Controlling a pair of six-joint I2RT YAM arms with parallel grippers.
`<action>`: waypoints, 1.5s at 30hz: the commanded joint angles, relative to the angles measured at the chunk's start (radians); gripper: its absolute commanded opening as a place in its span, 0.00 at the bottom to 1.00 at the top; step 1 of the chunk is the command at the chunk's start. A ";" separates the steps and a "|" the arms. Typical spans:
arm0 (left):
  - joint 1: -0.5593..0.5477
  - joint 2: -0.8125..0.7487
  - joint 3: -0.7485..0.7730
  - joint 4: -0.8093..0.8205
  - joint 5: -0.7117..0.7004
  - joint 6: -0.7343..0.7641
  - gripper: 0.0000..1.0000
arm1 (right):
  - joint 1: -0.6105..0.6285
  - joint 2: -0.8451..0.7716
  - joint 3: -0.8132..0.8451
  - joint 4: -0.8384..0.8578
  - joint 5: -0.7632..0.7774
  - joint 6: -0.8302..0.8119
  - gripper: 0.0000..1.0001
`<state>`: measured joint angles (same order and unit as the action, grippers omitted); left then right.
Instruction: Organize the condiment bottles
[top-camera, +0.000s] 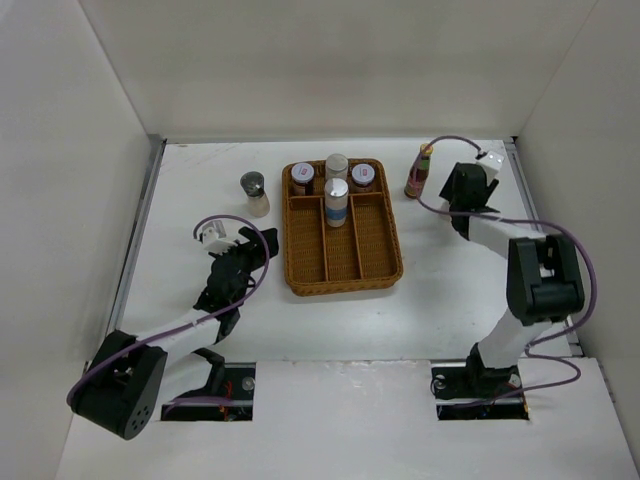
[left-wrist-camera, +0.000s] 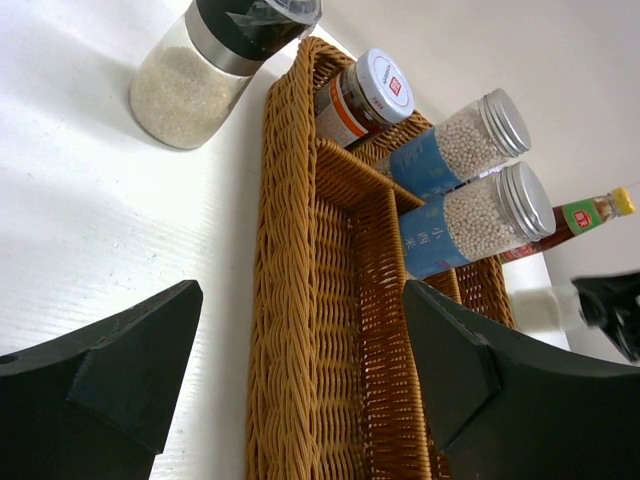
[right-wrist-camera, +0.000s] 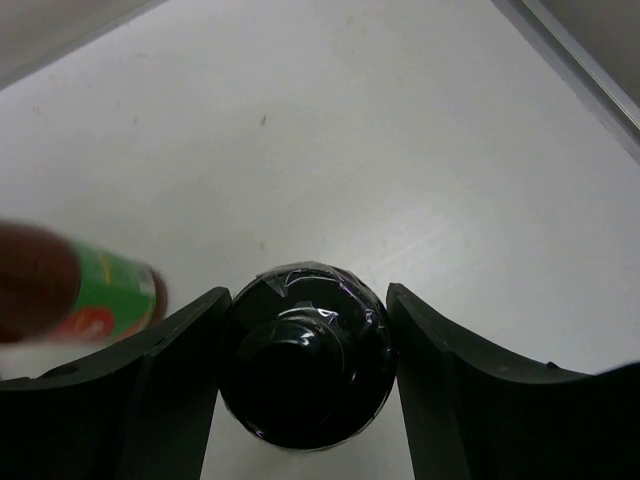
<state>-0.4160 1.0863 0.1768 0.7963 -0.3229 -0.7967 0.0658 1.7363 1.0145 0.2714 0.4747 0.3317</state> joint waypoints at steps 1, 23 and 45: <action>-0.010 -0.008 0.012 0.050 0.007 -0.004 0.81 | 0.132 -0.225 -0.086 0.071 0.142 0.024 0.48; 0.015 -0.054 0.010 0.003 -0.025 0.011 0.81 | 0.533 0.011 0.150 0.117 0.053 -0.088 0.50; -0.017 0.049 0.423 -0.523 -0.271 0.240 0.93 | 0.564 -0.593 -0.279 0.051 0.159 0.119 1.00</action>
<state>-0.4305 1.0912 0.4999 0.3584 -0.5274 -0.6460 0.6140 1.2449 0.8536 0.3080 0.6075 0.3515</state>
